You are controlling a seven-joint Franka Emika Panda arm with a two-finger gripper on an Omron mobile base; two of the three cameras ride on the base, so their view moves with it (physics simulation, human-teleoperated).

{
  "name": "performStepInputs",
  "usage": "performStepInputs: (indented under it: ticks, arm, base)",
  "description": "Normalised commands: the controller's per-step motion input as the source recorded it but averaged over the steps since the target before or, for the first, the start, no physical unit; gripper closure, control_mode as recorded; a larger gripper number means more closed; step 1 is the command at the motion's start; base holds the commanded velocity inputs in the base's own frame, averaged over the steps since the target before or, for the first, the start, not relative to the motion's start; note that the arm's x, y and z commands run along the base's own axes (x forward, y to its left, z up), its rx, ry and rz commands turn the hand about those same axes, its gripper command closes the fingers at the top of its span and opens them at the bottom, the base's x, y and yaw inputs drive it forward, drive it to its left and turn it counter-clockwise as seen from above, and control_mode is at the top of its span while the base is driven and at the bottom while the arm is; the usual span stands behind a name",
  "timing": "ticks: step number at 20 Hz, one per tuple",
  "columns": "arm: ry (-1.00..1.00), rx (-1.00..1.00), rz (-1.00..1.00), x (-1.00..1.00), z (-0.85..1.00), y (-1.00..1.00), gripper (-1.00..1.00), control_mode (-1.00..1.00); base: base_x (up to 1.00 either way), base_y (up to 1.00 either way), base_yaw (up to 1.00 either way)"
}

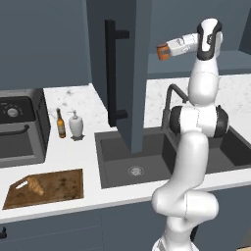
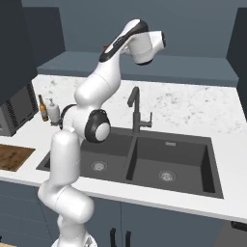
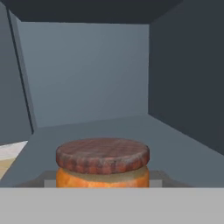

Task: From the different types of pastries on the counter, select a croissant and place it on the cutting board. Then retrieve a jar of jam from the cabinet and place it alongside the croissant on the cutting board.

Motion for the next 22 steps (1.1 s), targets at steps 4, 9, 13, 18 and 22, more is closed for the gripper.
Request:
performStepInputs:
  ticks: [4, 9, 13, 18, 22]
  arm:
    - [0.00, 0.05, 0.01, -0.15, 0.08, 0.10, 1.00, -1.00]
    - [-0.03, 0.06, 0.06, -0.20, 0.06, 0.01, 1.00, -1.00]
    - [-0.04, 0.02, 0.05, -0.14, 0.00, 0.00, 1.00, 1.00]
    - [0.00, 0.00, 0.00, 0.00, 0.00, 0.00, 1.00, 1.00]
    - [0.00, 0.00, 0.00, 0.00, 0.00, 0.00, 1.00, 1.00]
  base:
    - [0.00, 0.00, 0.00]
    - [0.00, 0.00, 0.00]
    - [-0.16, 0.00, 0.04]
    - [-0.46, 0.00, 0.02]
    - [-0.63, -0.15, -0.03]
